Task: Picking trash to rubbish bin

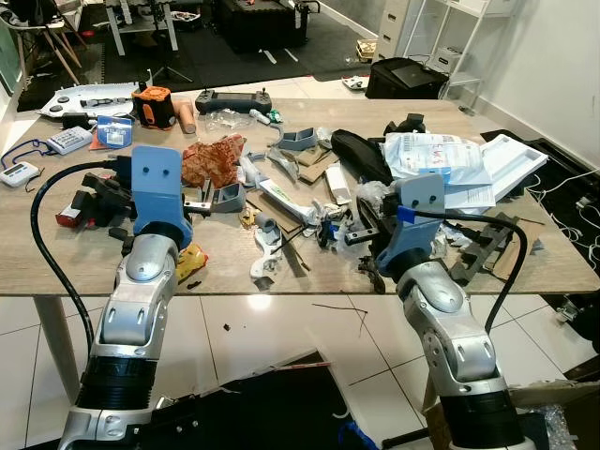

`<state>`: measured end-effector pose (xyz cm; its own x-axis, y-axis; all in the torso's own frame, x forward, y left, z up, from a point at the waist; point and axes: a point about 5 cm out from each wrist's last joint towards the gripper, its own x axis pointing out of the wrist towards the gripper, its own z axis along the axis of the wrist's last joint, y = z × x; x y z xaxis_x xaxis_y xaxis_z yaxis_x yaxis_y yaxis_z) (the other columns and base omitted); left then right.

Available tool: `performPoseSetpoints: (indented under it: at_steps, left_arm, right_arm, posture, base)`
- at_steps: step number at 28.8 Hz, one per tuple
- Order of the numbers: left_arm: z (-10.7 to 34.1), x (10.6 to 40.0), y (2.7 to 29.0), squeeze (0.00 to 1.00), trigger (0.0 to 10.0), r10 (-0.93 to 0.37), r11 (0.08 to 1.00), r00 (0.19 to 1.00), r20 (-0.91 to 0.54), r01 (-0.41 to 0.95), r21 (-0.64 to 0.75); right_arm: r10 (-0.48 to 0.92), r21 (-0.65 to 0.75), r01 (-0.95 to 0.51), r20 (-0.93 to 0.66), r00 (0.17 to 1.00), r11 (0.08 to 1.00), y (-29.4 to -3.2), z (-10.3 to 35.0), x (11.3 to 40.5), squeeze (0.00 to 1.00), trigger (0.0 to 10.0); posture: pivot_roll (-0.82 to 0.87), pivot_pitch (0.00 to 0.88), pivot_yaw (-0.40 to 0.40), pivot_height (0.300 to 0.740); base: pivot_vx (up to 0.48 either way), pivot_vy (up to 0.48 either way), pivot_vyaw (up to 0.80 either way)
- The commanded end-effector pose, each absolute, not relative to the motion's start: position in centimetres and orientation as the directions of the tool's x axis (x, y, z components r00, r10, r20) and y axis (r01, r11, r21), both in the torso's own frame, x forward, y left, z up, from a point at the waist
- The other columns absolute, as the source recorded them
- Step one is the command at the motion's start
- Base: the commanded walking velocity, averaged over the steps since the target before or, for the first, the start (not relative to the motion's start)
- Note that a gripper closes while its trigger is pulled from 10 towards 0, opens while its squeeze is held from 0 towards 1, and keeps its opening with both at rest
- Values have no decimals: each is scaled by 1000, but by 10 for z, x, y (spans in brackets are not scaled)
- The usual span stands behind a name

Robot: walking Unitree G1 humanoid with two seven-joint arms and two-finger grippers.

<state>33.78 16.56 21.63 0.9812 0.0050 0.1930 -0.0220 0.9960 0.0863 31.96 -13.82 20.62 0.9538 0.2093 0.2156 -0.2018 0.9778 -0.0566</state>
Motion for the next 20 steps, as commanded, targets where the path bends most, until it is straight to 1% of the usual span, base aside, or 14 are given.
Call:
performPoseSetpoints:
  at_steps: [1, 4, 6, 12, 20]
  left_arm:
    - [211, 339, 159, 0, 10000, -11, 997, 985, 172, -2, 78]
    - [211, 338, 151, 0, 10000, -38, 998, 984, 175, 28, 56]
    - [210, 336, 150, 0, 10000, -41, 998, 983, 181, 32, 49]
    - [214, 331, 143, 0, 10000, -74, 997, 972, 223, 74, 7]
    - [214, 330, 131, 0, 10000, -124, 991, 967, 221, 131, -17]
  right_arm:
    - [178, -57, -170, 223, 958, 984, -144, 208, 319, 0, 10000]
    - [156, -51, -148, 237, 959, 988, -147, 210, 321, 0, 10000]
    - [147, -42, -141, 238, 960, 989, -147, 210, 321, 0, 10000]
    - [134, -39, -128, 264, 955, 991, -147, 212, 320, 0, 10000]
    - [101, -31, -96, 275, 956, 995, -149, 213, 320, 0, 10000]
  posture:
    - [-18, 114, -1, 740]
    - [-8, 115, -4, 740]
    - [-8, 115, -4, 740]
    - [-8, 126, -10, 740]
    - [-11, 130, -3, 740]
  base:
    - [0, 0, 0]
    - [0, 0, 0]
    - [0, 0, -200]
    - [0, 0, -800]
    - [0, 0, -800]
